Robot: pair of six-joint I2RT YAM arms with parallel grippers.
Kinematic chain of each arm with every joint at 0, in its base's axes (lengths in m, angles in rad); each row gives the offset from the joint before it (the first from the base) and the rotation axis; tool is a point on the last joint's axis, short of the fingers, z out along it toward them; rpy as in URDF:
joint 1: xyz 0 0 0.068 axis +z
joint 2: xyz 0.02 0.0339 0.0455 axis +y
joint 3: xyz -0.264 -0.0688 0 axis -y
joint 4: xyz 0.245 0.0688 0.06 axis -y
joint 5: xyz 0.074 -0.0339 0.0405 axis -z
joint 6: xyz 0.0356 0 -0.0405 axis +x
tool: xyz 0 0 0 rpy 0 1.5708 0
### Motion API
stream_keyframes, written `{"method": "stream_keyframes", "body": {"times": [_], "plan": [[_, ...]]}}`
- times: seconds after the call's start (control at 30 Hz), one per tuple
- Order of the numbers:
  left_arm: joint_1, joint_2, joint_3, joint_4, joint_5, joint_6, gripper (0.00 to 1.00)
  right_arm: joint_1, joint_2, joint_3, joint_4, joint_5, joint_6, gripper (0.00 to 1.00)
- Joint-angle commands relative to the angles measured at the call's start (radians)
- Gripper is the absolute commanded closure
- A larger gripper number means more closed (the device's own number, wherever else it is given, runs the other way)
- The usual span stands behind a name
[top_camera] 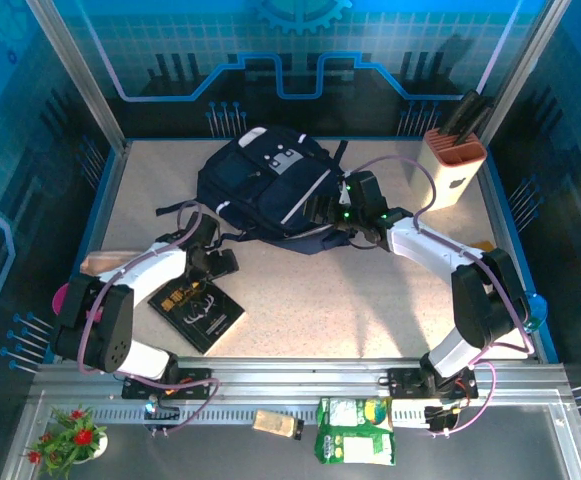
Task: Pack the student bag
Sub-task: Move the book to the middle-left of the table.
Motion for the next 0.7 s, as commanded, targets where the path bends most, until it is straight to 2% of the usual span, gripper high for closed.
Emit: {"method": "stream_keyframes", "body": {"times": [0.0, 0.13, 0.43, 0.53, 0.67], "plan": [[-0.018, 0.054, -0.040, 0.131, 0.166, -0.036, 0.05, 0.015, -0.007, 0.027, -0.019, 0.009, -0.017, 0.19], [-0.036, 0.103, -0.011, 0.213, 0.234, -0.088, 0.05, 0.016, -0.001, 0.035, -0.022, 0.007, -0.018, 0.19], [-0.052, 0.258, 0.178, 0.303, 0.349, -0.176, 0.06, 0.038, 0.008, 0.046, -0.026, 0.000, -0.027, 0.20], [-0.052, 0.234, 0.232, 0.248, 0.339, -0.156, 0.06, 0.054, 0.004, 0.052, -0.039, 0.003, -0.043, 0.20], [-0.034, 0.131, 0.251, 0.112, 0.243, -0.101, 0.02, 0.110, 0.019, 0.090, -0.083, 0.011, -0.092, 0.21]]}}
